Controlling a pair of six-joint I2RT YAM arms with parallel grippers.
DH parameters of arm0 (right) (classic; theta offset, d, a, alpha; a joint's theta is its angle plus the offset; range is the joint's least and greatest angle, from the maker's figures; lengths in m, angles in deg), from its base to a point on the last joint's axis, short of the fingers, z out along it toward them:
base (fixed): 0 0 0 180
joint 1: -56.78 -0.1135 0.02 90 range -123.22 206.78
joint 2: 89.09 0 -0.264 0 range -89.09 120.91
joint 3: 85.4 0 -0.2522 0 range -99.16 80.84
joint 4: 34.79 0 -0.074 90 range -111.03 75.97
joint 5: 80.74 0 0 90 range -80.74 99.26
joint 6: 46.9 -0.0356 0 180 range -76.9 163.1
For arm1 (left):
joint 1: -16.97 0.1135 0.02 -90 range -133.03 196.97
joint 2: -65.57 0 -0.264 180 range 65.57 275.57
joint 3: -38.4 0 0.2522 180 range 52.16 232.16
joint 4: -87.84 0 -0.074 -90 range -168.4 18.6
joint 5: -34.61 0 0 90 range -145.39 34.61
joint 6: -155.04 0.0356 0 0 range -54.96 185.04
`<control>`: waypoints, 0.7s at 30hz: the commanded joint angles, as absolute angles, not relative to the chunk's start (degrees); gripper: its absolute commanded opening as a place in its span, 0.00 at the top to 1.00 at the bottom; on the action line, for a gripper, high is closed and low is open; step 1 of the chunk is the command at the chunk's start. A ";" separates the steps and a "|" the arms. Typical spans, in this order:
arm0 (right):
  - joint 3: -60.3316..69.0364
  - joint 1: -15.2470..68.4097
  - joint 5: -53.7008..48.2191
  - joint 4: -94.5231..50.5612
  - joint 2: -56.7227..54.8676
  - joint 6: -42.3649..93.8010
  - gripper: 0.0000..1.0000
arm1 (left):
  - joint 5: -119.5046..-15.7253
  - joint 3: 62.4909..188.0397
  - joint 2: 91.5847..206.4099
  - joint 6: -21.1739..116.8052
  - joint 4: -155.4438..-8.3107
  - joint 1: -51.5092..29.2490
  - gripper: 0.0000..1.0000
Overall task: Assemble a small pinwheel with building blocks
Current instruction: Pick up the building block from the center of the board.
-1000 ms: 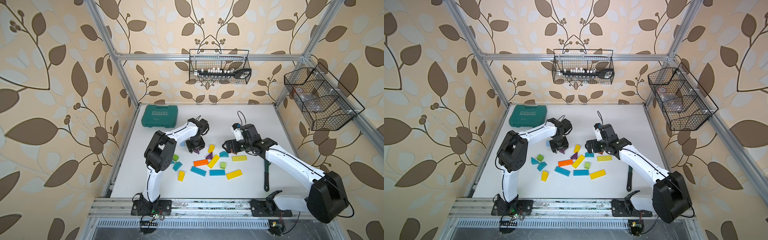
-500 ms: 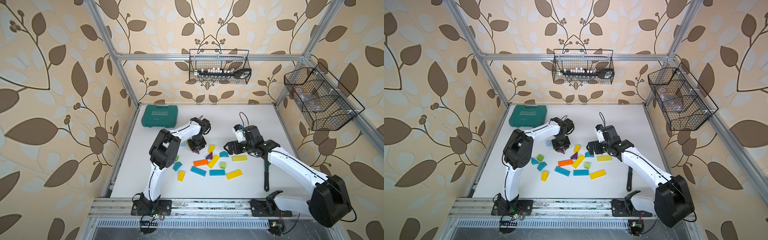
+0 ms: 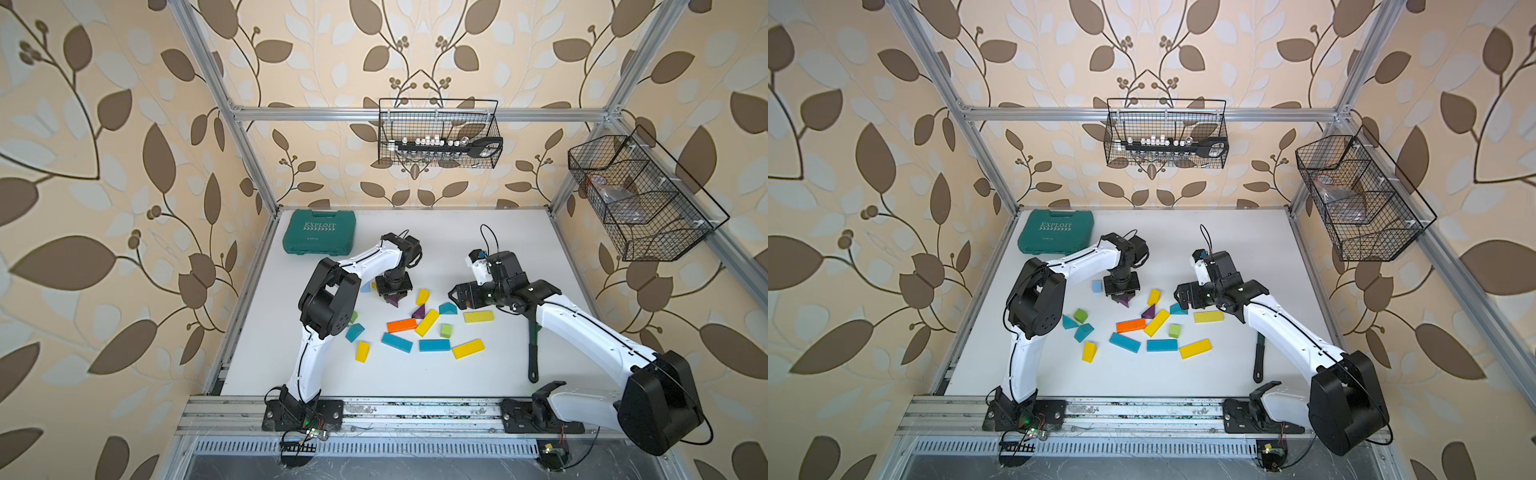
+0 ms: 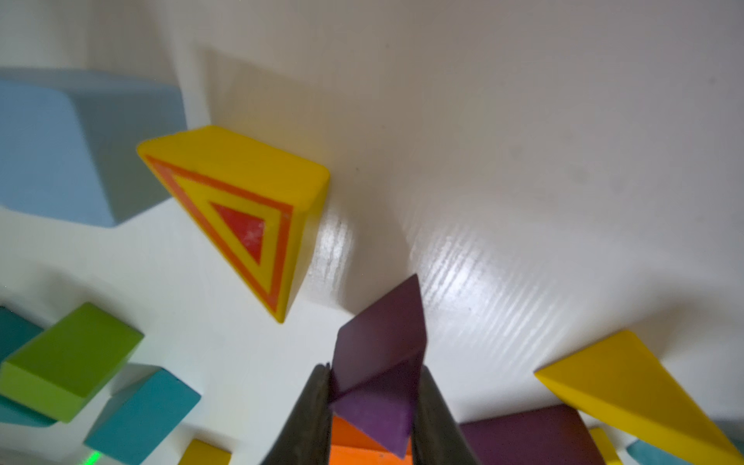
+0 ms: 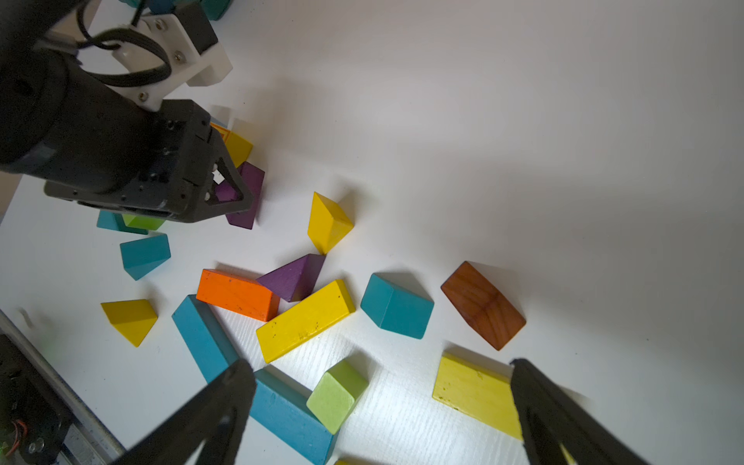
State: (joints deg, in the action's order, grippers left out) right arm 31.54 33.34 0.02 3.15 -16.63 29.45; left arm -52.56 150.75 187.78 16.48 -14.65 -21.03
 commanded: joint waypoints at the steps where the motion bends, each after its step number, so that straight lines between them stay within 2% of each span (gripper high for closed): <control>1: 32.45 33.73 0.12 3.30 -17.46 30.05 0.00 | -48.51 156.40 179.74 24.67 -7.27 -21.29 0.82; 7: 32.48 33.80 -0.11 2.97 -17.15 29.64 0.00 | -50.31 157.19 174.03 35.93 -7.23 -12.86 0.82; 10: 32.65 33.81 0.14 2.77 -16.80 29.44 0.00 | -49.38 158.02 175.59 42.37 -7.83 -9.23 0.86; 13: 32.42 33.76 0.51 2.85 -16.24 29.39 0.00 | -49.62 158.41 177.96 48.66 -10.20 -7.59 0.86; 21: 32.01 33.82 0.91 4.02 -15.24 29.60 0.00 | -52.03 160.00 183.55 54.26 -14.45 -1.89 0.89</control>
State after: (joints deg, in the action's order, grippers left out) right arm 31.57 33.67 0.11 3.22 -15.71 29.43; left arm -50.87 158.16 183.17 49.27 -13.19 -3.52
